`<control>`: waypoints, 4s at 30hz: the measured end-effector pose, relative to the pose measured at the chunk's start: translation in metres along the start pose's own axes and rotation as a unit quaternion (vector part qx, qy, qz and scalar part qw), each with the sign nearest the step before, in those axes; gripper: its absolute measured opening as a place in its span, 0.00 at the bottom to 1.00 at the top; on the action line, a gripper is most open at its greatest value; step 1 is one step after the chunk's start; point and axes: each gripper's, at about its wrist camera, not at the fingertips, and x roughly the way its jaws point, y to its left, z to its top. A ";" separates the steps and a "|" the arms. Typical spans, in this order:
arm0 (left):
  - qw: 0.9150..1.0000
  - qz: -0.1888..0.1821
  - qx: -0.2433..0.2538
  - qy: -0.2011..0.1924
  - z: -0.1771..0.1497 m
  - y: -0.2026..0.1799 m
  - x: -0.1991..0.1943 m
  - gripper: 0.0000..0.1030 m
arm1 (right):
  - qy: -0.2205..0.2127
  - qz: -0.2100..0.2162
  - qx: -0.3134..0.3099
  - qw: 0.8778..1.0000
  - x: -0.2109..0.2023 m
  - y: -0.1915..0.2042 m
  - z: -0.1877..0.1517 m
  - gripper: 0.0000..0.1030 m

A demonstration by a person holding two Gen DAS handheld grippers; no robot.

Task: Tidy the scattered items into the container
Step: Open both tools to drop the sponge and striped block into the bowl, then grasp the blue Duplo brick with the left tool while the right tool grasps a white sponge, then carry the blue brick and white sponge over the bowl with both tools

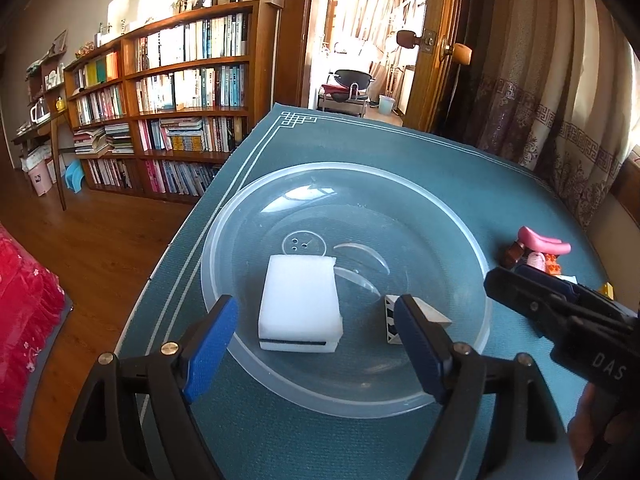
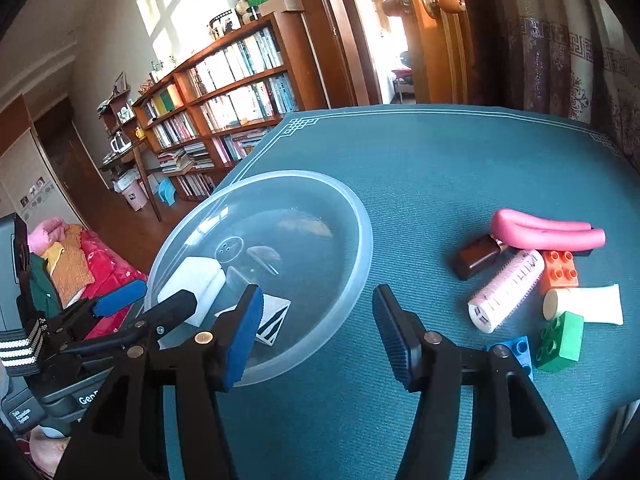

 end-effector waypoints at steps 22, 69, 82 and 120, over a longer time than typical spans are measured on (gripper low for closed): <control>0.999 0.018 0.040 -0.003 -0.004 -0.033 -0.013 0.81 | 0.005 -0.022 0.044 0.999 -0.031 -0.042 -0.032 0.59; 0.985 -0.073 0.141 0.063 -0.035 -0.196 0.014 0.81 | -0.066 -0.175 0.148 0.971 -0.161 -0.189 -0.101 0.59; 0.985 -0.077 0.132 0.078 -0.028 -0.206 0.034 0.81 | -0.038 -0.172 0.148 0.973 -0.148 -0.196 -0.105 0.65; 0.983 -0.090 0.148 0.063 -0.032 -0.206 0.044 0.46 | -0.007 -0.185 0.124 0.975 -0.134 -0.189 -0.104 0.55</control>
